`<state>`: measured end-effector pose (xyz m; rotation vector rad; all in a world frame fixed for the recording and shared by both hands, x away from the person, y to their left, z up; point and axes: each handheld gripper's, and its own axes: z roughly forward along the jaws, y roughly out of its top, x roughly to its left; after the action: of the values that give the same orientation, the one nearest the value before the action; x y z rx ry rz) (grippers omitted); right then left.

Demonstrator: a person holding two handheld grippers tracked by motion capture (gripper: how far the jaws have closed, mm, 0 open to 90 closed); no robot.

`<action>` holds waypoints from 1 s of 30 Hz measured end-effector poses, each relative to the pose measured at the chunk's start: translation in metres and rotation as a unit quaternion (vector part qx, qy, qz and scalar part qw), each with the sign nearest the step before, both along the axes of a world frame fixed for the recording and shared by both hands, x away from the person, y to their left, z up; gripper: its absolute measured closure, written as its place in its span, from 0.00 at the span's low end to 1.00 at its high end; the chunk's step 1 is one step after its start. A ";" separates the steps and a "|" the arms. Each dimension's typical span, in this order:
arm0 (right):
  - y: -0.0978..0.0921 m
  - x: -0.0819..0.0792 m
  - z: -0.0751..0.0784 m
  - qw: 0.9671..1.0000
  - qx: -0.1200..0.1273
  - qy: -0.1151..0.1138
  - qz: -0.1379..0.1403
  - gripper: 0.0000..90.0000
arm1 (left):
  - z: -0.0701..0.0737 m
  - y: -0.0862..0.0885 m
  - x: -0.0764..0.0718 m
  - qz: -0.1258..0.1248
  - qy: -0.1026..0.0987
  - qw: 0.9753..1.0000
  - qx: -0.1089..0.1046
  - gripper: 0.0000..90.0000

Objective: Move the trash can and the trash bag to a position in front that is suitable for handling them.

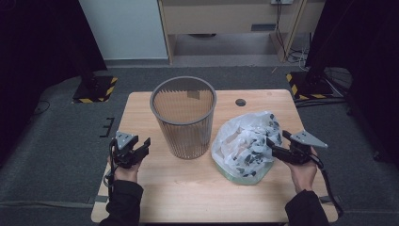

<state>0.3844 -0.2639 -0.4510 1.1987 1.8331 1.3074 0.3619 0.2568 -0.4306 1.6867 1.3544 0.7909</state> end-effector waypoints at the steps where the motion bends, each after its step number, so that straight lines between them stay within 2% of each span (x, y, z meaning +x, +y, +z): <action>1: 0.004 0.003 0.004 1.000 0.005 -0.005 0.003 0.29 | 0.002 0.000 0.001 0.000 -0.002 1.000 -0.001 0.59; 4: 0.015 0.012 0.013 1.000 0.019 -0.011 0.016 0.30 | 0.009 -0.001 0.007 0.002 -0.013 1.000 -0.009 0.62; 8: 0.031 0.023 0.023 0.999 0.014 -0.019 0.027 0.34 | 0.016 -0.002 0.013 0.003 -0.024 1.000 -0.016 0.67; 10: 0.039 0.029 0.027 0.999 0.013 -0.025 0.031 0.36 | 0.017 -0.002 0.016 0.000 -0.033 0.999 -0.030 0.68; 14: 0.054 0.041 0.036 0.998 0.017 -0.040 0.042 0.45 | 0.020 -0.002 0.023 0.003 -0.055 0.998 -0.041 0.72; 17: 0.069 0.051 0.040 0.998 0.029 -0.043 0.043 0.52 | 0.022 -0.003 0.028 0.005 -0.064 0.997 -0.049 0.75; 23: 0.098 0.070 0.040 0.997 0.029 -0.042 0.050 0.64 | 0.025 -0.010 0.040 -0.003 -0.082 0.996 -0.043 0.79; 28: 0.120 0.087 0.036 0.997 0.047 -0.037 0.047 0.75 | 0.024 -0.016 0.053 -0.009 -0.080 0.996 -0.030 0.84; 29: 0.129 0.092 0.036 0.997 0.050 -0.037 0.047 0.77 | 0.024 -0.017 0.055 -0.011 -0.080 0.996 -0.032 0.86; 30: 0.129 0.092 0.036 0.997 0.050 -0.037 0.047 0.77 | 0.023 -0.017 0.057 -0.014 -0.080 0.996 -0.033 0.86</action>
<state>0.4766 -0.1346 -0.4148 1.1121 1.8094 1.4910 0.4190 0.2397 -0.4077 1.5541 1.2315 0.8381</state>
